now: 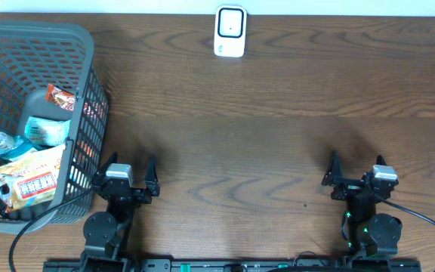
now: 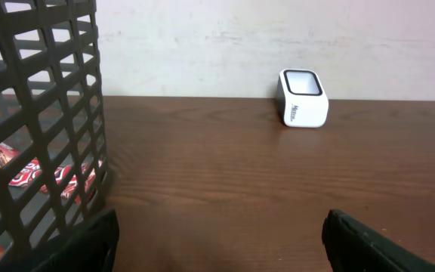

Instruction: Scan the item barcode

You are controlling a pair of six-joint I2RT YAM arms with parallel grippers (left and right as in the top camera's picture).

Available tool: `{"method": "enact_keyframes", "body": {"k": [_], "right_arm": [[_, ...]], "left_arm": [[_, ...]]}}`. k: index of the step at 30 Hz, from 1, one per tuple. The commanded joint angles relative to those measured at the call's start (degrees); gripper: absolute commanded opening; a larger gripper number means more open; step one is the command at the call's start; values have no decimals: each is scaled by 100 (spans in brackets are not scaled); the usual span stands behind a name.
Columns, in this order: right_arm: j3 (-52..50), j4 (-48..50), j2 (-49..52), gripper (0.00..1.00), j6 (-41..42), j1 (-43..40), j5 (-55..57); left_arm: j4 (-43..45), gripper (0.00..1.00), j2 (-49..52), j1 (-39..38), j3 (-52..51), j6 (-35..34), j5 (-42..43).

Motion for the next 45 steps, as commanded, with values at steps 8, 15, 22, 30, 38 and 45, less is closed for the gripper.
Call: {"method": "enact_keyframes", "body": {"k": [8, 15, 22, 30, 38, 45], "right_arm": [[-20, -7, -31, 99, -76, 68, 11], [-20, -7, -31, 99, -79, 68, 11], [-20, -7, -31, 99, -76, 68, 11], [-20, -7, -31, 99, -76, 68, 11], [-20, -7, -31, 99, -76, 68, 13], [-20, -7, -31, 99, -76, 68, 11]], "left_arm": [[-240, 86, -11, 31, -87, -68, -181], [-240, 86, -11, 31, -87, -68, -181], [-240, 86, -9, 31, -87, -68, -181], [-240, 86, -9, 31, -87, -68, -181], [-236, 86, -9, 28, -87, -109, -136], [343, 86, -9, 28, -24, -107, 695]]}}
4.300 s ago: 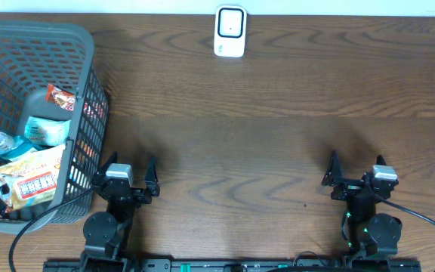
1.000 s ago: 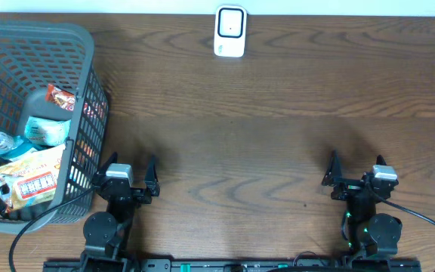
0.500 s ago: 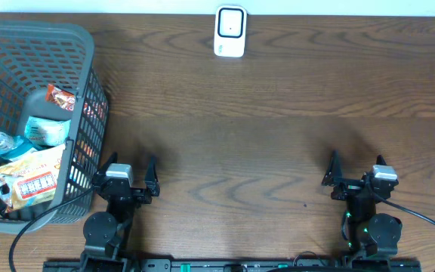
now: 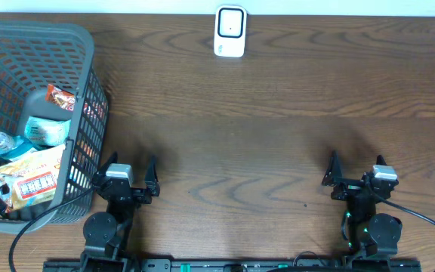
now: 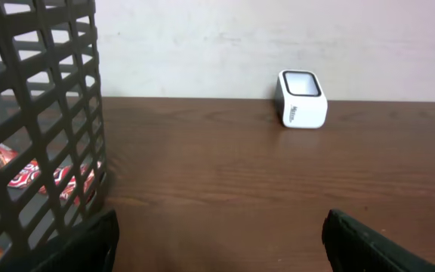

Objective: Scan the item barcode
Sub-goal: 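Reach the left gripper into the basket and grasp the blue bottle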

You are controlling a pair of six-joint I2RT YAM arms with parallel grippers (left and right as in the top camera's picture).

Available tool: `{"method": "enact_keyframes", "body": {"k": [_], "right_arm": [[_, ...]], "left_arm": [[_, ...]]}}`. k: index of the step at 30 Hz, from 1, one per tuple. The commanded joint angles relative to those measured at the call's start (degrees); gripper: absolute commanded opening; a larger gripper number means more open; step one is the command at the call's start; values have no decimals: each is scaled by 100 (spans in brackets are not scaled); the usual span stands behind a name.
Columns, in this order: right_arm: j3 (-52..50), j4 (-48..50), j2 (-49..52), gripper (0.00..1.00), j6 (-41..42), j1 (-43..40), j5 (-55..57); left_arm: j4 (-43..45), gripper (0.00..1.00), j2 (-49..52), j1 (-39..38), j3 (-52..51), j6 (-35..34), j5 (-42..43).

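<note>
A white barcode scanner [image 4: 229, 31] stands at the table's far edge, also visible as the scanner [image 5: 302, 100] in the left wrist view. Packaged items lie in the grey basket [image 4: 89, 45] at the left: a yellow-orange snack packet [image 4: 30, 180], a teal packet [image 4: 45, 132], a small red packet [image 4: 60, 97] and a water bottle [image 4: 6, 143]. My left gripper [image 4: 127, 168] sits open beside the basket's near right corner with nothing between its fingers [image 5: 97, 242]. My right gripper [image 4: 353, 166] rests open at the near right.
The basket wall [image 5: 36, 113] fills the left side of the left wrist view, close to my left finger. A pale wall runs behind the table's far edge.
The left wrist view has shifted very slightly, with the scanner a touch higher in frame. Nothing else has changed.
</note>
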Motion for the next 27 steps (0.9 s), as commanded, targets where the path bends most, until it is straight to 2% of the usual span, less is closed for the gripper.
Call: {"method": "enact_keyframes", "body": {"k": [1, 5, 7, 9, 12, 18, 24, 27], "right_arm": [[-20, -7, -31, 99, -74, 68, 13], [-20, -7, -31, 99, -76, 68, 13], [-20, -7, -31, 99, -76, 68, 13], [-20, -7, -31, 99, -76, 68, 11], [-20, -7, -31, 99, -74, 68, 11], [-20, -7, -31, 99, -74, 68, 13], [-20, -7, -31, 99, -74, 68, 13], [-20, -7, -31, 99, -74, 68, 11]], "left_arm": [[415, 86, -9, 28, 9, -98, 920], [1670, 86, -9, 28, 234, -225, 2249], [2791, 86, -9, 28, 304, -525, 2754], [4013, 86, -9, 28, 382, -833, 2885], [4990, 86, -9, 28, 625, -876, 2712], [4780, 86, 345, 31, 1696, -732, 1716], [4625, 86, 1991, 31, 3414, -413, 1720], [3449, 86, 2988, 31, 4688, -354, 1432]]}}
